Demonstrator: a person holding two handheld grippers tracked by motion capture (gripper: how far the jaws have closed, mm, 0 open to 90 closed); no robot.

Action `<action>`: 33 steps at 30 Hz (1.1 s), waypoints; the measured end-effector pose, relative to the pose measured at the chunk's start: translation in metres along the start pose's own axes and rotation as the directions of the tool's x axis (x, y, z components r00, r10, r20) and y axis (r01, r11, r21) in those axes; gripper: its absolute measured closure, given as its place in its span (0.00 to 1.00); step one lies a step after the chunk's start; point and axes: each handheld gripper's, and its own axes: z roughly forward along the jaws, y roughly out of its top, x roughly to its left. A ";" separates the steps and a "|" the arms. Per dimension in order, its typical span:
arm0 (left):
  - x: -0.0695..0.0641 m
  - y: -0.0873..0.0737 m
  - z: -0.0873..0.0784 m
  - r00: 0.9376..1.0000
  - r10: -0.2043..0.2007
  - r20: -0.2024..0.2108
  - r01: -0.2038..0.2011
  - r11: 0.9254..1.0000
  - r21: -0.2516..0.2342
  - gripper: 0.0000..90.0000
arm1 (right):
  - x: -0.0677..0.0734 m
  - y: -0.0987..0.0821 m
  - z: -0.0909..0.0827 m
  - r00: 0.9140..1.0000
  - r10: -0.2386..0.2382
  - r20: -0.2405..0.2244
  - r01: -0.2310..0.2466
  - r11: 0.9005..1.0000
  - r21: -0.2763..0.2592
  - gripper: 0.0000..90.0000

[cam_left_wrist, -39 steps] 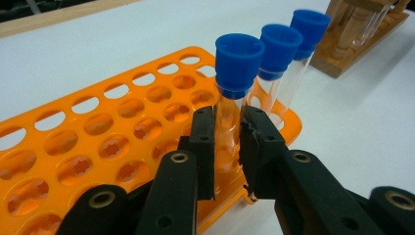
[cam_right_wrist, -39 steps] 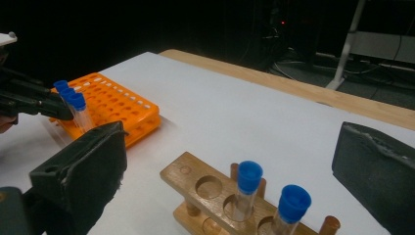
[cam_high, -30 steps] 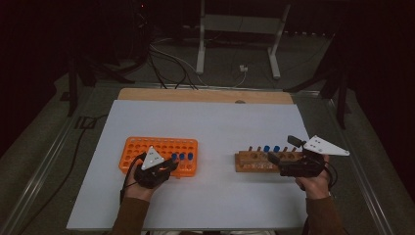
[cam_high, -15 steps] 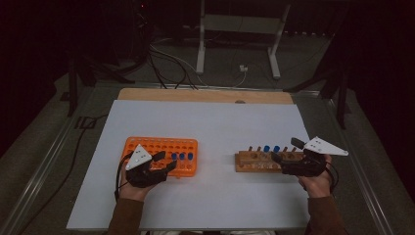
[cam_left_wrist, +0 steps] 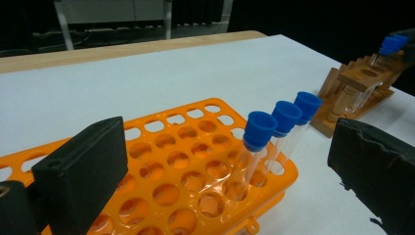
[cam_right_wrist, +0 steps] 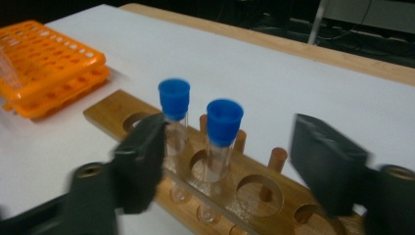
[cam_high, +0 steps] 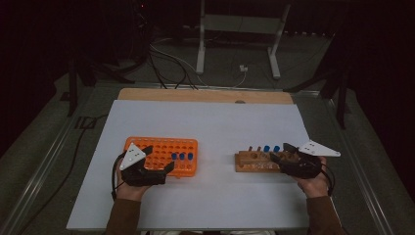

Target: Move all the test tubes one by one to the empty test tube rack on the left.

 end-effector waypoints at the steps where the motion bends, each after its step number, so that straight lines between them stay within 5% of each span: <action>1: 0.000 0.000 0.000 1.000 -0.003 -0.004 0.003 1.000 -0.002 0.02 | 0.000 -0.001 0.001 1.000 -0.006 0.000 0.006 1.000 0.006 0.43; 12: 0.001 0.000 0.000 1.000 -0.002 -0.013 0.002 1.000 0.000 0.02 | 0.003 -0.005 0.006 0.999 -0.052 0.006 0.051 0.998 0.025 0.72; 33: 0.000 -0.002 0.003 1.000 -0.003 -0.008 0.003 1.000 0.015 0.02 | 0.009 -0.005 0.011 0.996 -0.091 -0.003 0.091 0.995 0.028 0.85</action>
